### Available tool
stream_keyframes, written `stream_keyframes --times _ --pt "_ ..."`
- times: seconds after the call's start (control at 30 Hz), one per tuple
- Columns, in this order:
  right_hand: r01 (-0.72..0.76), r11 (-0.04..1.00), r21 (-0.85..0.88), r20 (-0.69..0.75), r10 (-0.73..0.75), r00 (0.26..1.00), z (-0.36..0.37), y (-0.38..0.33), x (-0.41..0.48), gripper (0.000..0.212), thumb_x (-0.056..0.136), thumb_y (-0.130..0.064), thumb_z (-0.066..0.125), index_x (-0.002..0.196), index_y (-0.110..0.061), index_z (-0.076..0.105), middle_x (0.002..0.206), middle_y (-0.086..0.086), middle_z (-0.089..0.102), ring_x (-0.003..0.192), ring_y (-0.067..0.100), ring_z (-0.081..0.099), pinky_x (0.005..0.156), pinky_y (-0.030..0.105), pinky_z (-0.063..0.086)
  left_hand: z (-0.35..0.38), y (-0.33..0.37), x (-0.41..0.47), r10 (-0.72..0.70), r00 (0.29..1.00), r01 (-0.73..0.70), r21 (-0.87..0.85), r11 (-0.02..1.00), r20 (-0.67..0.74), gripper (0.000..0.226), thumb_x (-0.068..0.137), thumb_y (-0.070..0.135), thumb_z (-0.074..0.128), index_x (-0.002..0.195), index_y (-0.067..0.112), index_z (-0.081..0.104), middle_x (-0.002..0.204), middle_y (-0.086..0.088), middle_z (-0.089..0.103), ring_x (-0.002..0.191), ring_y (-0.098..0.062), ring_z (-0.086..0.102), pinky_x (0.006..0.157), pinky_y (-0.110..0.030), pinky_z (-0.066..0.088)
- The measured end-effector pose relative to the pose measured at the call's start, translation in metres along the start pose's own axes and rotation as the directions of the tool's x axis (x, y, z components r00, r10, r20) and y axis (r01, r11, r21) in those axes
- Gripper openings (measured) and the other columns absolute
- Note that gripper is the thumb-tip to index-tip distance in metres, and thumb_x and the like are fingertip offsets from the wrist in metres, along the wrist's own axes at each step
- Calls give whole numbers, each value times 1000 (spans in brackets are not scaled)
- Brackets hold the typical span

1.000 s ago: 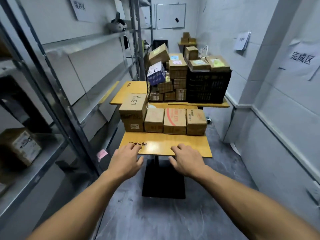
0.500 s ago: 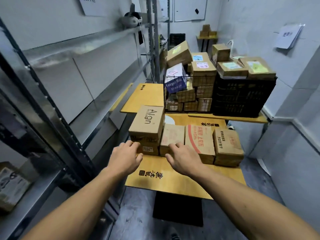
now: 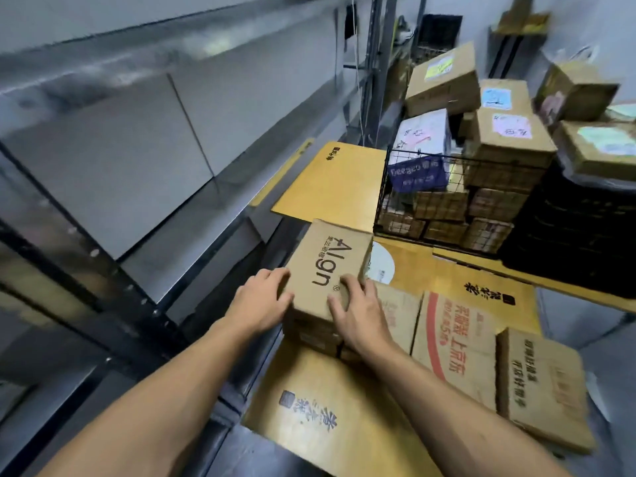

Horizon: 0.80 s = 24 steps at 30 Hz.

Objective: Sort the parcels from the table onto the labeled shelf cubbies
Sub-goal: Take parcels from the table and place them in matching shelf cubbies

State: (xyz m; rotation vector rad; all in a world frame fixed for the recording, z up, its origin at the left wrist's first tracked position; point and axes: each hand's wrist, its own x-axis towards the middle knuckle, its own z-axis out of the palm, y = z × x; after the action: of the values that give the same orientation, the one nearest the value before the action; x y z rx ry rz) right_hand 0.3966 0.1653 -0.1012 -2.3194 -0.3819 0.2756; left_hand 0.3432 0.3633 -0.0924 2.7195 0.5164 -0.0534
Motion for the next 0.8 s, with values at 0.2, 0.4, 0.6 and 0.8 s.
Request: stream_keyframes --times 0.2,0.4,0.6,0.8 --pt "-100 968 232 -82 122 989 10 -2 -3 40 95 -36 64 132 -28 54 137 7 51 124 26 51 104 33 37 13 -5 -14 4 995 -36 -322 946 -99 49 91 35 58 138 30 46 138 4 52 121 -14 49 98 -25 34" --pt "-89 913 399 -124 150 981 1 -11 -21 36 93 -36 68 125 -32 54 131 0 58 117 17 53 100 32 42 -4 9 -53 46 963 -177 -491 853 -267 46 89 41 58 133 32 52 128 16 51 116 0 49 98 -21 39" --pt "-49 746 664 -114 166 979 -8 -18 -53 34 93 -25 70 123 -27 56 131 -1 57 123 24 58 102 50 51 -27 -11 -73 29 960 -218 -685 695 -277 43 93 43 52 135 37 50 125 23 54 114 12 50 84 -2 39" --pt "-10 688 725 -90 109 990 -2 -28 -89 28 95 -20 67 116 -36 59 135 3 57 126 22 56 105 47 50 -17 -22 -96 -5 995 99 -983 156 100 54 86 44 57 138 38 46 129 1 59 104 -15 66 70 -24 54"
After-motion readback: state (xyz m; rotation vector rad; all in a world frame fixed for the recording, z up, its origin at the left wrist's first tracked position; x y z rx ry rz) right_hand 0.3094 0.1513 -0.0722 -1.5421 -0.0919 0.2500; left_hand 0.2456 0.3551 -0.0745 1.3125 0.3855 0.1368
